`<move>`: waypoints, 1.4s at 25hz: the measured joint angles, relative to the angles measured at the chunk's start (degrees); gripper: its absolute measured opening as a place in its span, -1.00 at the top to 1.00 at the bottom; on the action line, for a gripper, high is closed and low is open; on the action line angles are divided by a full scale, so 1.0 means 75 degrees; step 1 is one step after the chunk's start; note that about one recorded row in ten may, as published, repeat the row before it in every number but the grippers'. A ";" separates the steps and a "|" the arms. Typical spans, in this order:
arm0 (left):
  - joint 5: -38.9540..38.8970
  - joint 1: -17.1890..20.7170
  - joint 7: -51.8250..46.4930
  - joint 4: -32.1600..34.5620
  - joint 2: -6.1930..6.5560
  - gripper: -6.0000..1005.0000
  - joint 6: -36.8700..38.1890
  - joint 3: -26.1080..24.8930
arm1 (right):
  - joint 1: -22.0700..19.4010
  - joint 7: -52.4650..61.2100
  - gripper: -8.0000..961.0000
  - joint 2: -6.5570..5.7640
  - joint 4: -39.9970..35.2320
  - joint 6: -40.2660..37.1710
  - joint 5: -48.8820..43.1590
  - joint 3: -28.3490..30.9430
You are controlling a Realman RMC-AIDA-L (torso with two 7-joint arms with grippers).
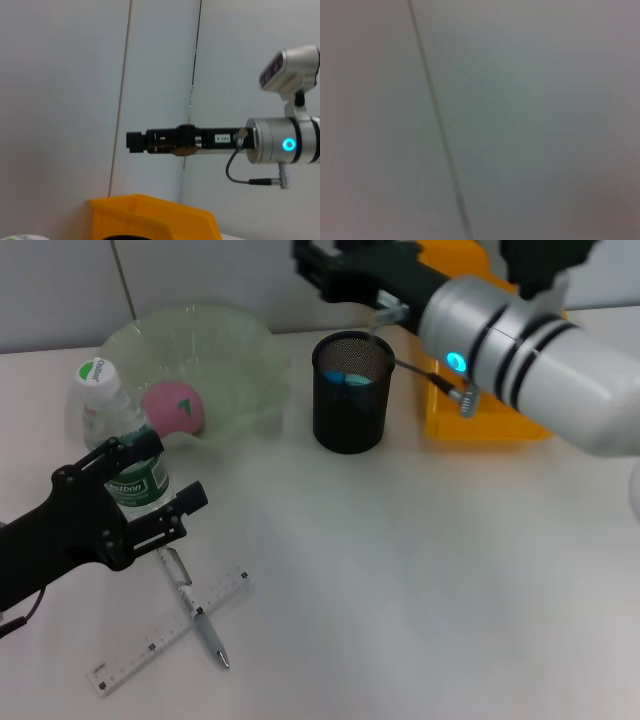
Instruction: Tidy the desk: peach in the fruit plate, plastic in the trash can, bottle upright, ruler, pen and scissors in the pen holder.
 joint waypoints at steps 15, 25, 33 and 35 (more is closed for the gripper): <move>-0.0018 -0.0024 -0.0023 0.0079 -0.0053 -0.67 -0.0046 -0.0105 | 0.0352 -0.1873 -0.01 0.0374 -0.1348 -0.4774 0.4760 0.3427; 0.0007 -0.0002 -0.0194 0.0079 -0.0053 -0.67 0.0003 -0.0077 | 0.0862 -0.6481 -0.01 0.0298 0.1617 -1.0255 0.7028 0.7157; 0.0031 0.0003 -0.0530 0.0079 -0.0053 -0.67 -0.0067 -0.0040 | 0.0760 -0.9283 -0.01 -0.0117 0.3939 -1.1644 0.6982 0.7635; 0.0051 0.0007 -0.0638 0.0079 -0.0046 -0.67 -0.0077 -0.0030 | 0.0735 -0.9706 -0.01 -0.0235 0.4456 -1.1723 0.6962 0.7645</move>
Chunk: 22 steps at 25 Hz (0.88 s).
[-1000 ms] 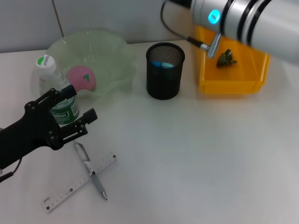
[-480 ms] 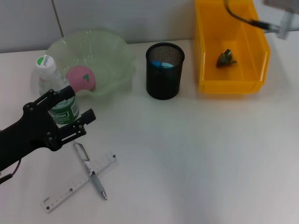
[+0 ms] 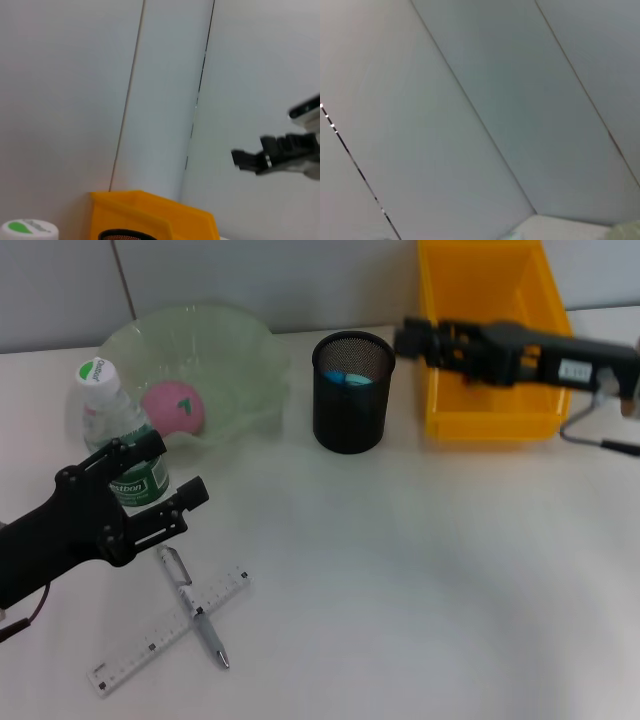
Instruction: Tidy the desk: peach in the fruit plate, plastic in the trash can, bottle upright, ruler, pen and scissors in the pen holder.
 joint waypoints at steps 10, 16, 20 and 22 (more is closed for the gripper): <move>0.0581 -0.0001 -0.1099 0.0324 0.0073 -0.67 -0.0120 0.0022 | -0.0043 -0.2346 -0.02 0.0251 0.0502 0.0158 -0.2830 -0.0018; 0.0895 -0.0105 -0.1627 0.0638 0.0038 -0.66 -0.0311 0.0037 | 0.0128 -0.2634 -0.09 0.0366 0.0500 0.0062 -0.3558 -0.0066; 0.1739 -0.0139 -0.2451 0.1428 0.0020 -0.66 -0.0299 0.0046 | 0.0017 -0.3206 -0.32 0.0449 0.0310 0.0054 -0.3825 -0.0065; 0.2271 -0.0206 -0.2993 0.1868 0.0015 -0.66 -0.0207 0.0112 | -0.0037 -0.3360 -0.44 0.0465 0.0295 0.0053 -0.3827 -0.0022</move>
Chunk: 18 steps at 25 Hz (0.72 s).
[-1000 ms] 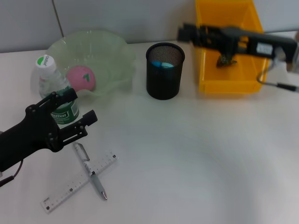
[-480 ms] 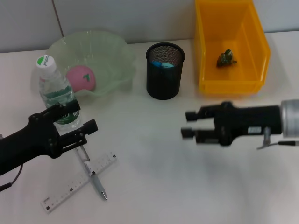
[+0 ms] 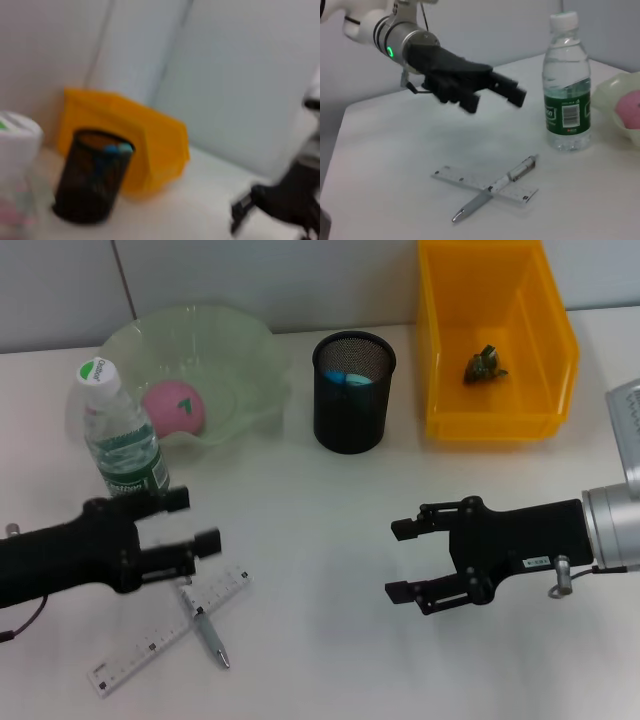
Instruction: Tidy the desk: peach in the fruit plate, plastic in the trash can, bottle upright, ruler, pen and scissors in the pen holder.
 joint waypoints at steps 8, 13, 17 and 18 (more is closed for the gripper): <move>0.1103 -0.0205 -0.2205 0.2175 -0.0089 -0.66 0.0124 0.1567 | -0.0066 0.0018 -0.68 -0.0018 0.0000 0.0140 -0.0001 0.0328; 0.1567 -0.0404 -0.3832 0.3393 -0.0107 -0.65 -0.0219 0.2673 | -0.0147 0.0020 -0.68 -0.0005 -0.0177 0.0121 0.0008 0.0519; 0.2590 -0.0732 -0.5308 0.4304 -0.0117 -0.65 -0.0474 0.3643 | -0.0219 0.0022 -0.68 0.0028 -0.0465 0.0089 0.0012 0.0551; 0.2848 -0.0835 -0.5614 0.4445 -0.0121 -0.65 -0.0496 0.3821 | -0.0226 0.0022 -0.68 0.0036 -0.0507 0.0090 0.0013 0.0552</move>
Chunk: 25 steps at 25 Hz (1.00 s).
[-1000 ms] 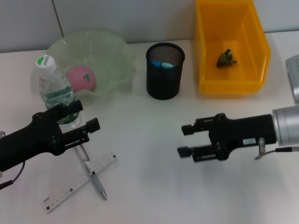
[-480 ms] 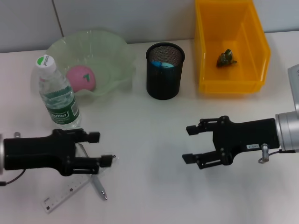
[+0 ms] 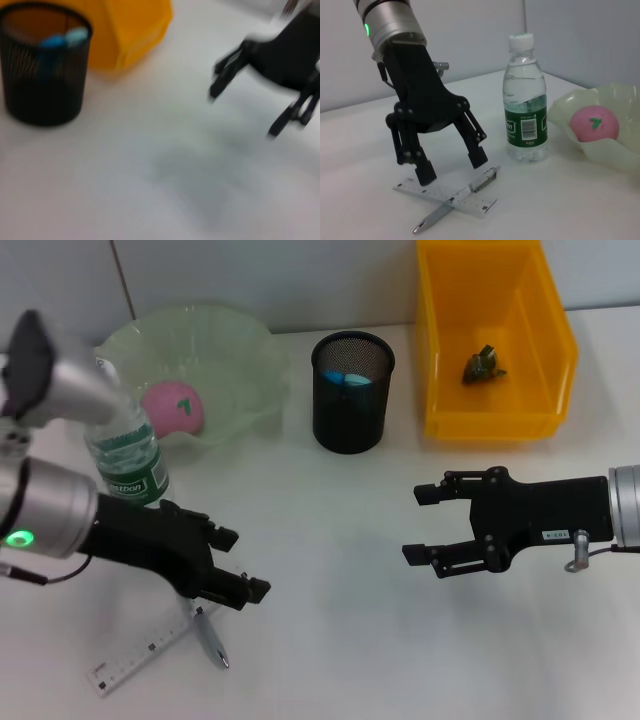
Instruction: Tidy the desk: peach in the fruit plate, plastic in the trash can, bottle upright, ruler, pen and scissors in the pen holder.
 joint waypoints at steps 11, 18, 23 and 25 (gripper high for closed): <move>0.1901 -0.1053 -0.2987 0.0190 -0.0066 -0.63 -0.0541 0.2076 | -0.0007 -0.0050 -0.67 -0.0051 -0.0149 -0.0087 -0.0096 -0.0091; 0.2413 -0.1166 -0.3935 0.0143 -0.0075 -0.61 -0.0869 0.2481 | -0.0009 -0.0131 -0.67 -0.0061 -0.0308 -0.0324 -0.0255 -0.0113; 0.2436 -0.1256 -0.4132 -0.0112 -0.0077 -0.60 -0.0985 0.2678 | -0.0010 -0.0173 -0.67 -0.0060 -0.0314 -0.0348 -0.0257 -0.0119; 0.2440 -0.1249 -0.4223 -0.0128 -0.0078 -0.59 -0.1094 0.2822 | -0.0013 -0.0174 -0.67 -0.0073 -0.0314 -0.0353 -0.0257 -0.0121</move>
